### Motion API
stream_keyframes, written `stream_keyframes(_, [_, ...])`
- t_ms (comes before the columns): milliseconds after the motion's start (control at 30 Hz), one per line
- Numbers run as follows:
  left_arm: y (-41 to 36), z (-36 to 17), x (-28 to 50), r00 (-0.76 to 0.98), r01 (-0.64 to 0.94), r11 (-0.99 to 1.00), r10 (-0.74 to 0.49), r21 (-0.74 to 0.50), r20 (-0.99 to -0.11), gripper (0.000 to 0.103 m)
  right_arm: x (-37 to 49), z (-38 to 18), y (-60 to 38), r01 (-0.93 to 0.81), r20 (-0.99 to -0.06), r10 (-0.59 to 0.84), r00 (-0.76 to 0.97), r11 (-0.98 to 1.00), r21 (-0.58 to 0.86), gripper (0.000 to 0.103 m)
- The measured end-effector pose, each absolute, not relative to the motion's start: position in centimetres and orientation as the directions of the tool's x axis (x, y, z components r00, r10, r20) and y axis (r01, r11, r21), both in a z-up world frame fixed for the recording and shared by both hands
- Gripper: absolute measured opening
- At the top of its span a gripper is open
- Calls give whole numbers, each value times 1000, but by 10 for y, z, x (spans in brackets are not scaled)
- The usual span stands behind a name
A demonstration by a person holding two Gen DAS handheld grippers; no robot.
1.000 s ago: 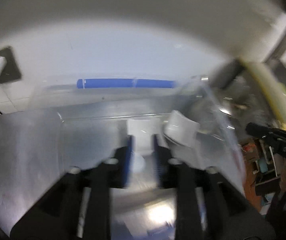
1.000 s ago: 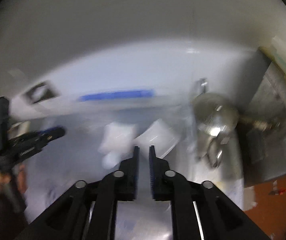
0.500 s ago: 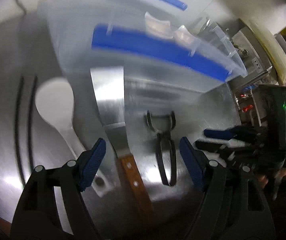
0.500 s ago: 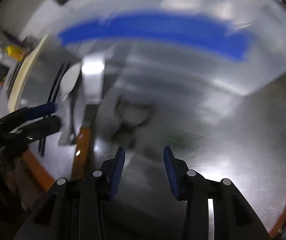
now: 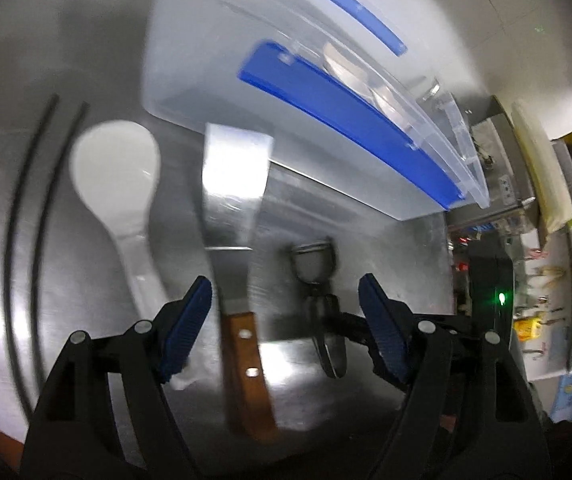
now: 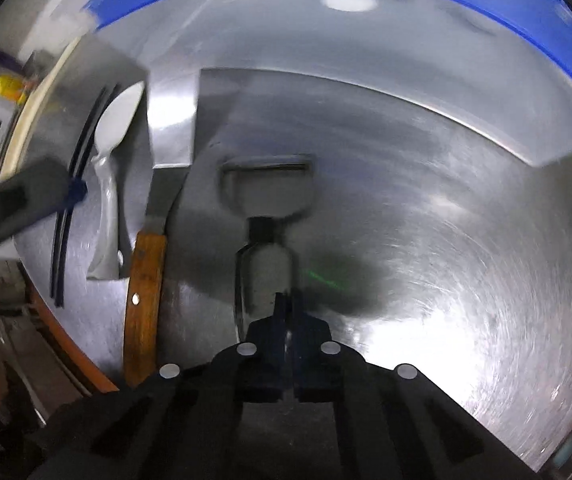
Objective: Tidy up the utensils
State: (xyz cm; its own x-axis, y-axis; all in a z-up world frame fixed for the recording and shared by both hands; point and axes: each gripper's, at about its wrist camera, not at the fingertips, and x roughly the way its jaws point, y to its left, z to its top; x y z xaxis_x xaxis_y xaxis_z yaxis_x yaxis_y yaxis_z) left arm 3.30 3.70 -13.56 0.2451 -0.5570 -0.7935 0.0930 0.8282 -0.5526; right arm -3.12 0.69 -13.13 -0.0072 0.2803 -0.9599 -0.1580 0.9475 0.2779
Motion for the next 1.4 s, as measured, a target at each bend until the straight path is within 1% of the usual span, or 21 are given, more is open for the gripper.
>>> stream_keyframes(100, [26,-142,35,202,103,803,-595,-587,-778,72,-26,-130,-22,-52,-913,408,-31,911,409,3])
stream_keyframes(200, [13,-146,37,166,119,789,-615,-603,-771,72,-24,-132,-47,27,-869,492,-49,870,491,3])
stream_keyframes(233, [10,-147,38,157,122,784,-621,-608,-768,72,-22,-134,-54,51,-849,526,-53,850,524,1])
stream_keyframes(300, [2,-150,41,130,117,763,-647,-636,-751,72,-31,-134,-71,114,-781,622,-58,781,614,1])
stream_keyframes(333, [-3,-153,41,109,109,746,-666,-657,-738,72,-31,-133,-76,124,-772,633,-54,772,624,1])
stream_keyframes(367, [-6,-156,42,96,103,740,-673,-665,-734,72,-32,-131,-80,115,-794,606,-46,793,599,1])
stream_keyframes(433, [-12,-159,42,90,91,749,-662,-656,-744,72,-34,-120,-83,32,-904,428,-5,904,427,3])
stream_keyframes(500, [-14,-160,43,96,80,750,-661,-656,-744,72,-39,-116,-82,-4,-912,409,8,912,409,5])
stream_keyframes(567, [-12,-158,45,115,64,756,-654,-651,-748,72,-41,-113,-72,-48,-896,443,7,895,443,18])
stream_keyframes(600, [-10,-157,46,123,59,759,-651,-649,-749,72,-45,-111,-66,-73,-898,440,6,896,439,34])
stream_keyframes(633, [-8,-157,47,132,51,759,-649,-649,-749,72,-45,-111,-59,-104,-906,423,3,901,421,39])
stream_keyframes(733, [-2,-155,47,152,21,758,-647,-652,-747,72,-49,-120,-41,-167,-932,362,-12,918,359,39])
stream_keyframes(767, [0,-156,47,154,13,759,-645,-651,-749,72,-54,-121,-40,-176,-936,352,-22,920,350,37])
stream_keyframes(800, [1,-156,47,153,7,759,-644,-651,-750,72,-54,-124,-35,-184,-939,341,-33,922,341,31])
stream_keyframes(833, [2,-157,46,151,1,760,-643,-650,-751,72,-54,-129,-31,-193,-945,323,-47,925,326,17])
stream_keyframes(900, [3,-162,44,141,-14,758,-644,-652,-752,72,-52,-132,-30,-195,-949,312,-54,928,316,6])
stream_keyframes(1000, [3,-169,41,120,-33,745,-659,-666,-743,72,-49,-136,-36,-163,-941,335,-59,926,340,3])
stream_keyframes(1100, [-2,-173,38,97,-32,732,-675,-681,-731,72,-43,-138,-59,-97,-910,408,-76,905,414,3])
stream_keyframes(1233, [-12,-175,37,72,-17,712,-699,-701,-712,72,-38,-148,-94,29,-824,558,-103,829,558,3])
stream_keyframes(1333, [-20,-178,36,45,-13,697,-716,-717,-697,72,-37,-152,-115,99,-757,645,-101,764,638,3])
stream_keyframes(1400, [-27,-181,35,24,-13,693,-720,-721,-693,72,-37,-155,-127,131,-722,684,-102,729,672,1])
